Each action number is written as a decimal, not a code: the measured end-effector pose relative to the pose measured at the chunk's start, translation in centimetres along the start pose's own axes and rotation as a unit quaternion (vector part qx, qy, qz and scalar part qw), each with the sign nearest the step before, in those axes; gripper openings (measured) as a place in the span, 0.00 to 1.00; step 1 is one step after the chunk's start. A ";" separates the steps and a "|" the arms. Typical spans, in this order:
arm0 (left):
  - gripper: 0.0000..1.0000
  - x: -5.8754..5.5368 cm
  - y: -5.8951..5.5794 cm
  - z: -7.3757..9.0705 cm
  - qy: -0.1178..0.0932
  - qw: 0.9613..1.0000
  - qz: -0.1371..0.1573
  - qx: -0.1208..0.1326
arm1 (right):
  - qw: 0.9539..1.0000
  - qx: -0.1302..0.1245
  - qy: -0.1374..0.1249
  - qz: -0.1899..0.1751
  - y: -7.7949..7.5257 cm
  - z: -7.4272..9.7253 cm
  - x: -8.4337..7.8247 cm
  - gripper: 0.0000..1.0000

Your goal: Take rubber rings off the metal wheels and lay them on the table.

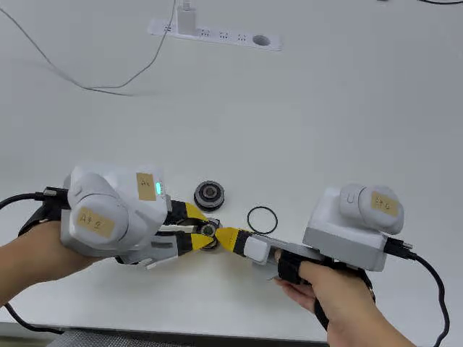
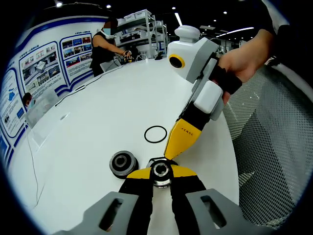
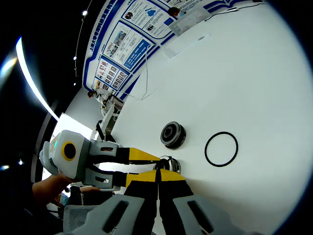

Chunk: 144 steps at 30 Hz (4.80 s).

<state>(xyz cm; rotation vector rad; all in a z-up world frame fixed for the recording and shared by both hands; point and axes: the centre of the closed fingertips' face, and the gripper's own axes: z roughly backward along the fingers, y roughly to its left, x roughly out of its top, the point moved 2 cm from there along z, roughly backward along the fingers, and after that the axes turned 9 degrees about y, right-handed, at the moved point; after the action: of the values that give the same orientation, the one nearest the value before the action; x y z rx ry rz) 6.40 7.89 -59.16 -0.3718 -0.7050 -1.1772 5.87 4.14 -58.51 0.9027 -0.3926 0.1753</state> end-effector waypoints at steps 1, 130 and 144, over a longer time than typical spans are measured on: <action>0.13 0.0 0.0 0.0 -0.001 1.000 0.000 0.000 | 1.000 0.000 0.000 0.000 0.0 0.0 0.0 0.00; 0.12 1.3 0.3 2.2 -0.021 0.999 0.028 0.017 | 0.979 -0.071 -0.190 0.005 -3.6 7.0 5.5 0.18; 0.12 1.5 1.6 1.5 -0.022 0.999 0.034 0.019 | 0.986 -0.051 -0.157 -0.006 -3.5 5.6 4.4 0.21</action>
<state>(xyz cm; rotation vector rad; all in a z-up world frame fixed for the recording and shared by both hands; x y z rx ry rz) 7.71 8.26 -56.89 -0.3869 -0.7467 -1.0924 9.55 -2.49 -56.14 0.8324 -0.6838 0.0001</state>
